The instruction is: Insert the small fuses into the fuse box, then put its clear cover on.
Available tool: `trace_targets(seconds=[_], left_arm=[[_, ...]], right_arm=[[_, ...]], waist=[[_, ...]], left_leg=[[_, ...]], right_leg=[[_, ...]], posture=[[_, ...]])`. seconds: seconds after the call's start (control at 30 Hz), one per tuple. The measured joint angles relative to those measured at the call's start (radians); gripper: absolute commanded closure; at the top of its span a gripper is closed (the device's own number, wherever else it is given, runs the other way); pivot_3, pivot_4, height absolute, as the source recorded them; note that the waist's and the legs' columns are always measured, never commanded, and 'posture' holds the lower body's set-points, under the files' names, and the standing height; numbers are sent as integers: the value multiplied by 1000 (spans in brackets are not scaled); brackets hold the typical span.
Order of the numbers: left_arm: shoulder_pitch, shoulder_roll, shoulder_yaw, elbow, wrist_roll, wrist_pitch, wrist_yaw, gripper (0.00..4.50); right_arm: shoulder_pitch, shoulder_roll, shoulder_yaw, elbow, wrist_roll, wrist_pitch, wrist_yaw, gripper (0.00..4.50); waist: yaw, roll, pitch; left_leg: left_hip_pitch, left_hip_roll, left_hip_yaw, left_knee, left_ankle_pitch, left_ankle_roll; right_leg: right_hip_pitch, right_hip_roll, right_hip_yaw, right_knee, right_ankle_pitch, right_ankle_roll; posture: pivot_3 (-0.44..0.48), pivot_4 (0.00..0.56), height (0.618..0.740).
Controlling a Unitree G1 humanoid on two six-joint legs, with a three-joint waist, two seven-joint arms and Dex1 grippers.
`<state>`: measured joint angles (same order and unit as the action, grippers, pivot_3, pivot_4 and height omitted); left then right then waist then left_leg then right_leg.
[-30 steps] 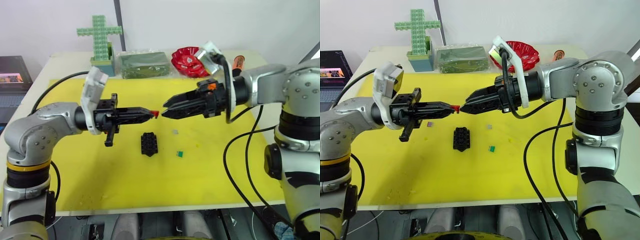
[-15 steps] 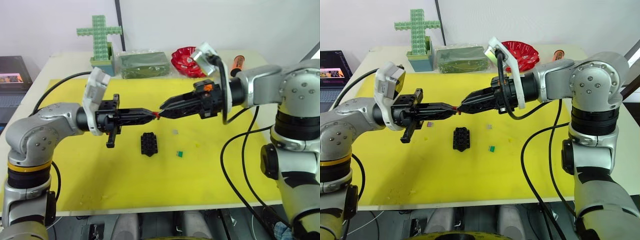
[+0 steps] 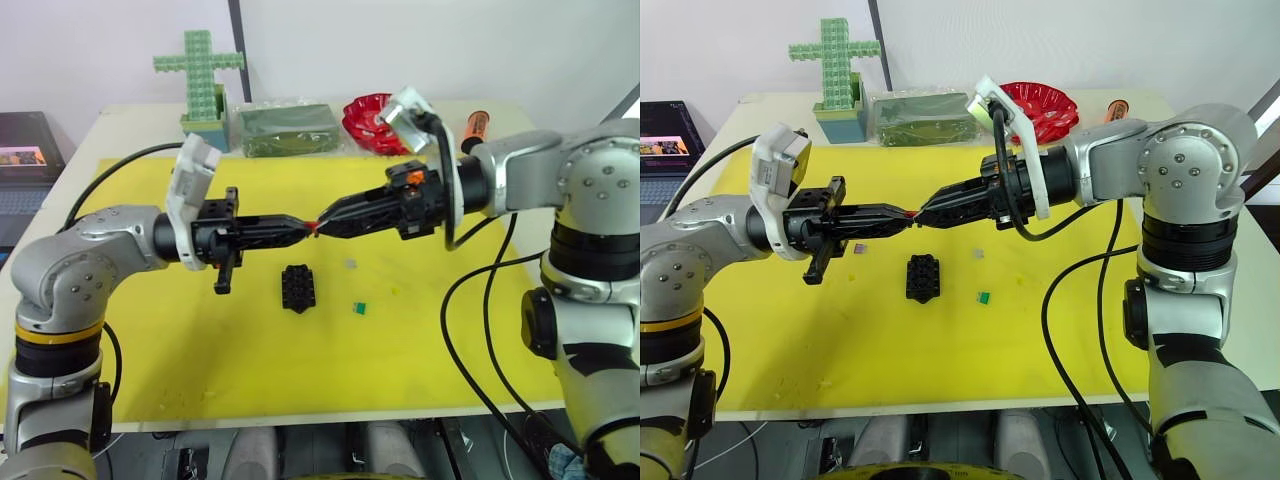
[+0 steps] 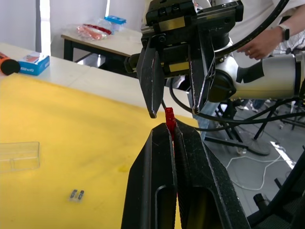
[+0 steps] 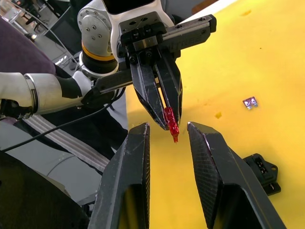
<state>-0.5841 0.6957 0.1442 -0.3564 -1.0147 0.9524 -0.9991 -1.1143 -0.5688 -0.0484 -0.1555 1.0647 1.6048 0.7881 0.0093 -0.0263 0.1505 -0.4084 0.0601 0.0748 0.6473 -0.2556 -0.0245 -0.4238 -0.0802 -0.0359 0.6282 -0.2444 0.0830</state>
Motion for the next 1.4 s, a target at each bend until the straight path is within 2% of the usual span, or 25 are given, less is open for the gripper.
trace_targets(seconds=[0.27,0.37,0.43,0.93,1.23,1.4], left_arm=[[0,0,-4,-1,-1,0,5,4500],[0,0,-4,-1,-2,0,7,4500],[0,0,-4,-6,-9,0,7,4500],[0,1,-5,-7,-25,6,27,4500],[-1,2,-14,-7,-28,7,28,4500],[-13,2,-11,-8,-33,3,36,4500]], right_arm=[[2,0,0,-5,0,-7,1,3225],[3,0,1,-13,0,-13,1,3827],[5,-1,1,-14,-1,-15,-1,4454],[14,-6,2,-26,0,-33,0,4488],[37,-61,56,-83,-21,-122,38,4488],[58,-86,117,-105,-39,-147,60,3040]], waist=[[0,0,0],[0,0,0],[0,0,0],[0,0,0],[0,0,0],[0,0,0]], left_leg=[[0,0,0,0,0,0],[0,0,0,0,0,0],[0,0,0,0,0,0],[0,0,0,0,0,0],[0,0,0,0,0,0],[0,0,0,0,0,0]], right_leg=[[0,0,0,0,0,0],[0,0,0,0,0,0],[0,0,0,0,0,0],[0,0,0,0,0,0],[0,0,0,-1,0,0],[0,0,0,-1,0,0]], posture=[[0,150,740],[0,150,740],[0,150,740],[0,150,740],[0,150,740],[0,150,740]])
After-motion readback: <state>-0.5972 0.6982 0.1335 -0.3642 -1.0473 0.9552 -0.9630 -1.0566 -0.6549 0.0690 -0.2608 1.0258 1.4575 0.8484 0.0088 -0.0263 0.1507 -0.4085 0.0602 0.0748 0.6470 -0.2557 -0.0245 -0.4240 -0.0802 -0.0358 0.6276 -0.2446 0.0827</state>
